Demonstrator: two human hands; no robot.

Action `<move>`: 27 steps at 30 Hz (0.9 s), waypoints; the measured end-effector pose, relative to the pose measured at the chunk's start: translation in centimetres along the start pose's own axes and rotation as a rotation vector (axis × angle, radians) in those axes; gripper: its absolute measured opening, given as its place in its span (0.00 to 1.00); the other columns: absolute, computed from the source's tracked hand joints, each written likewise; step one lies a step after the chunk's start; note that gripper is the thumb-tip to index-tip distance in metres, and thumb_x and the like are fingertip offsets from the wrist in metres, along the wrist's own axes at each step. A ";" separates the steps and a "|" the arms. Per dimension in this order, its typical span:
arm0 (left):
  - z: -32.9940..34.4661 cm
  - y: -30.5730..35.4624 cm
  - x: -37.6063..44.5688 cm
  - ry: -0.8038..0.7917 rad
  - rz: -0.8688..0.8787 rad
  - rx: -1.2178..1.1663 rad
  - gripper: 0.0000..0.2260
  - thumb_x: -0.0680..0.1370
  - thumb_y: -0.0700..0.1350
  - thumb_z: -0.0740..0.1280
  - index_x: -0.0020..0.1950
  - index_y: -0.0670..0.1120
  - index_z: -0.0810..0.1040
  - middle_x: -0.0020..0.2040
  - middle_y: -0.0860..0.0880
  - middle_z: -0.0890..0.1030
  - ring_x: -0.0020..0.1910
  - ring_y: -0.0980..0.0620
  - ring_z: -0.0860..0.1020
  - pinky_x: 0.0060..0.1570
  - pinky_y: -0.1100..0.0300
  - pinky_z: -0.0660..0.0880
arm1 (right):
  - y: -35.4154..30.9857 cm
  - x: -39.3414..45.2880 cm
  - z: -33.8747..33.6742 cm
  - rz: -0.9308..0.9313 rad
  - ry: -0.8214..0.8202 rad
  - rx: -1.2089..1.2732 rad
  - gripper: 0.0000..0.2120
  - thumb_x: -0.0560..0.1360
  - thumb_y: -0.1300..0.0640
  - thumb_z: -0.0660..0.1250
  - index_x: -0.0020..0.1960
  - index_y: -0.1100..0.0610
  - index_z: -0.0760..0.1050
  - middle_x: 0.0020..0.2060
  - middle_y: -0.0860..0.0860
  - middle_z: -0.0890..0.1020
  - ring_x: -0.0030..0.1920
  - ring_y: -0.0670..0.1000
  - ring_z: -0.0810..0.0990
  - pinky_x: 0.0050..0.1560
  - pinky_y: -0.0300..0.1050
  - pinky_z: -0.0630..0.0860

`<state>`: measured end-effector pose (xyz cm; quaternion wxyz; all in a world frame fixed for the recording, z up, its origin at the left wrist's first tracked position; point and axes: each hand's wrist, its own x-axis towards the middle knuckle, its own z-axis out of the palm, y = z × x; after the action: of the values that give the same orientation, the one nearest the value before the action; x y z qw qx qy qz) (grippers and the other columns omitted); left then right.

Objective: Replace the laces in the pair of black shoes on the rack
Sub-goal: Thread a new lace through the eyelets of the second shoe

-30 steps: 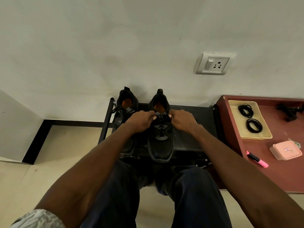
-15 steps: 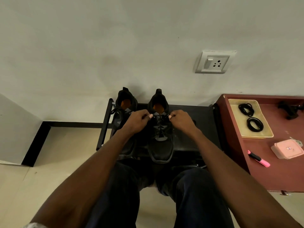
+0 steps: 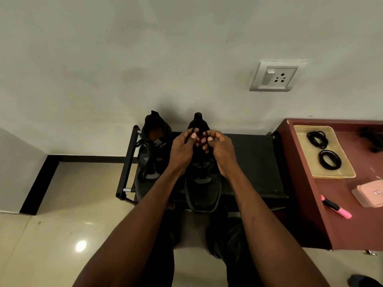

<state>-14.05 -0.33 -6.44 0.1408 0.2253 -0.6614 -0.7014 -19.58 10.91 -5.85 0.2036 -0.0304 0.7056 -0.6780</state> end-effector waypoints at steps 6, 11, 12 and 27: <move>0.2 -0.3 1.2 -0.039 -0.035 0.035 0.13 0.84 0.39 0.60 0.66 0.42 0.78 0.43 0.51 0.81 0.40 0.59 0.78 0.51 0.62 0.77 | 0.3 0.7 0.4 0.046 0.113 0.056 0.11 0.80 0.66 0.63 0.56 0.58 0.82 0.34 0.51 0.81 0.26 0.44 0.72 0.28 0.36 0.70; 0.2 0.0 1.3 -0.125 -0.079 -0.015 0.15 0.84 0.36 0.58 0.70 0.42 0.75 0.46 0.48 0.80 0.41 0.64 0.78 0.46 0.70 0.74 | 0.6 0.9 1.1 0.072 0.116 0.074 0.12 0.80 0.59 0.66 0.62 0.57 0.81 0.33 0.51 0.81 0.28 0.43 0.73 0.26 0.36 0.67; 0.1 0.0 1.3 -0.101 -0.066 -0.024 0.15 0.84 0.36 0.59 0.69 0.41 0.75 0.42 0.49 0.80 0.37 0.64 0.78 0.44 0.71 0.74 | 0.5 1.0 1.1 0.079 0.109 0.057 0.13 0.81 0.59 0.66 0.64 0.57 0.80 0.33 0.51 0.80 0.27 0.42 0.72 0.25 0.36 0.66; -0.4 0.0 1.2 -0.043 -0.064 -0.118 0.11 0.81 0.38 0.66 0.63 0.41 0.77 0.41 0.48 0.84 0.37 0.57 0.81 0.37 0.65 0.76 | 0.2 1.9 0.7 0.098 -0.124 -0.067 0.27 0.82 0.66 0.57 0.78 0.51 0.62 0.37 0.51 0.76 0.23 0.40 0.66 0.25 0.34 0.64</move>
<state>-14.91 -1.31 -6.56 0.1170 0.2225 -0.6143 -0.7480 -21.03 9.68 -6.48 0.2787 -0.0444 0.7147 -0.6400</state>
